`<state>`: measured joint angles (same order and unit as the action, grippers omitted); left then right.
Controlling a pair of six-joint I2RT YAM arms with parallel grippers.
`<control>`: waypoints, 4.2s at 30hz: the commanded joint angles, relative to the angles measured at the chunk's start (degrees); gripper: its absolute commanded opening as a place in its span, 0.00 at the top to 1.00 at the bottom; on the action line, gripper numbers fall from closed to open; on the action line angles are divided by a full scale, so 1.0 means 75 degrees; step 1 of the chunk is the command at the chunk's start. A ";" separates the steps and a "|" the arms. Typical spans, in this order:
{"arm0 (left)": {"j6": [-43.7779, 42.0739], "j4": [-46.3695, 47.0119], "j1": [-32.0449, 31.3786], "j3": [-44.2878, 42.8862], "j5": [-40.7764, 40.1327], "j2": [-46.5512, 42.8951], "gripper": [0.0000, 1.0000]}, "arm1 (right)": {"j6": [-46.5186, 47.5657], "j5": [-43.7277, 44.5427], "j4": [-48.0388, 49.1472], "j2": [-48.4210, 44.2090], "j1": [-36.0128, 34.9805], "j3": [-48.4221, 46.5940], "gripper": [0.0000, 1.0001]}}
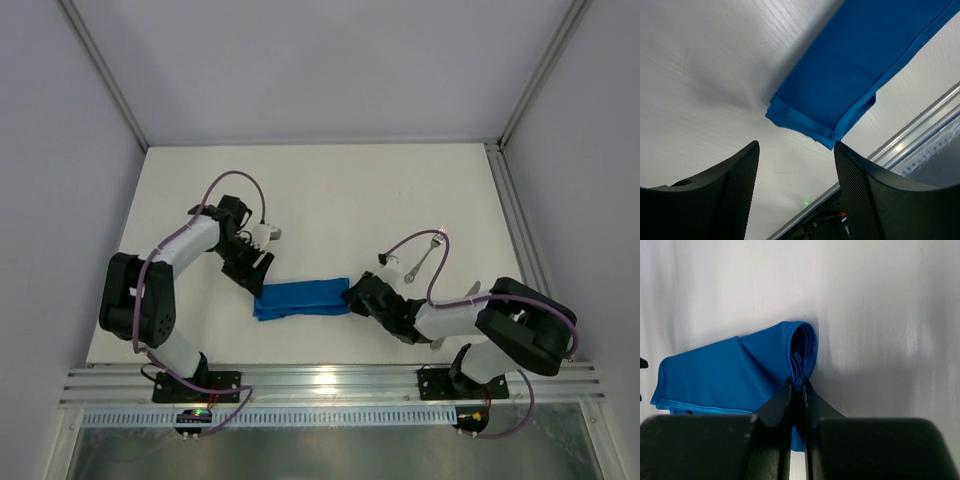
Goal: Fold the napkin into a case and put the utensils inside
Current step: Move the smaller rectangle-folded napkin to the center of the board, then pick up the top corner of the smaller rectangle folded napkin from the center of the board.
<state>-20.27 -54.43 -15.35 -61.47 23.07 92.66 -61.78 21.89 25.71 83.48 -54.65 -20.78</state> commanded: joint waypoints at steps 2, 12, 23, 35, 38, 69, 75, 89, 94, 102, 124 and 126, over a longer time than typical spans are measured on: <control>0.0172 -0.0582 0.0008 -0.0136 0.0192 0.0207 0.36 | -0.0294 0.0948 -0.0182 -0.0279 -0.0025 -0.0113 0.96; 0.0793 -0.0019 0.0114 -0.0545 0.1456 0.0804 0.35 | -0.0751 0.1171 -0.0277 -0.0314 -0.0084 -0.0031 0.96; 0.0898 0.0168 0.0114 -0.0897 0.1764 0.1930 0.65 | -0.1349 0.1757 -0.0463 -0.0432 -0.0108 -0.0019 0.96; 0.0313 0.0590 0.0114 -0.2665 0.1014 0.2797 1.00 | -0.0905 0.1383 -0.0686 -0.0525 -0.0119 -0.0195 0.81; -0.0003 0.0450 0.0114 -0.3368 0.1107 0.3159 1.00 | -0.0309 0.0845 -0.1118 -0.0771 -0.0107 -0.0358 0.57; -0.1656 -0.1179 0.0043 -0.4389 0.1682 0.4039 0.92 | 0.9831 -0.4173 -0.0054 0.3294 0.0560 -0.5527 0.45; -0.1668 -0.1250 0.0043 -0.4530 0.1670 0.4274 0.92 | 0.9995 -0.4044 -0.0370 0.3833 0.0537 -0.5878 0.45; -0.1610 -0.1274 0.0043 -0.4589 0.1507 0.4344 0.91 | 0.9491 -0.3809 -0.1401 0.4584 0.0467 -0.6511 0.50; -0.1504 -0.1180 0.0055 -0.4624 0.1541 0.4379 0.92 | 0.9468 -0.3681 -0.1436 0.4619 0.0420 -0.6465 0.55; -0.1317 -0.1109 0.0125 -0.4671 0.1716 0.4240 0.70 | 0.9269 -0.3423 -0.1448 0.4678 0.0361 -0.6417 0.77; 0.0006 0.0154 0.0430 -0.3019 0.0850 0.3395 0.50 | 0.8075 -0.4137 -0.0757 0.4549 0.0748 -0.6242 0.90; 0.0101 0.0343 0.0407 -0.3030 0.0710 0.3535 0.54 | 0.8027 -0.4173 -0.0745 0.4525 0.0760 -0.6230 0.90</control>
<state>-21.98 -57.65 -11.75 -84.03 30.52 118.13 0.27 -8.10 17.34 117.43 -48.99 -67.81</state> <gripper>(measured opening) 0.479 0.106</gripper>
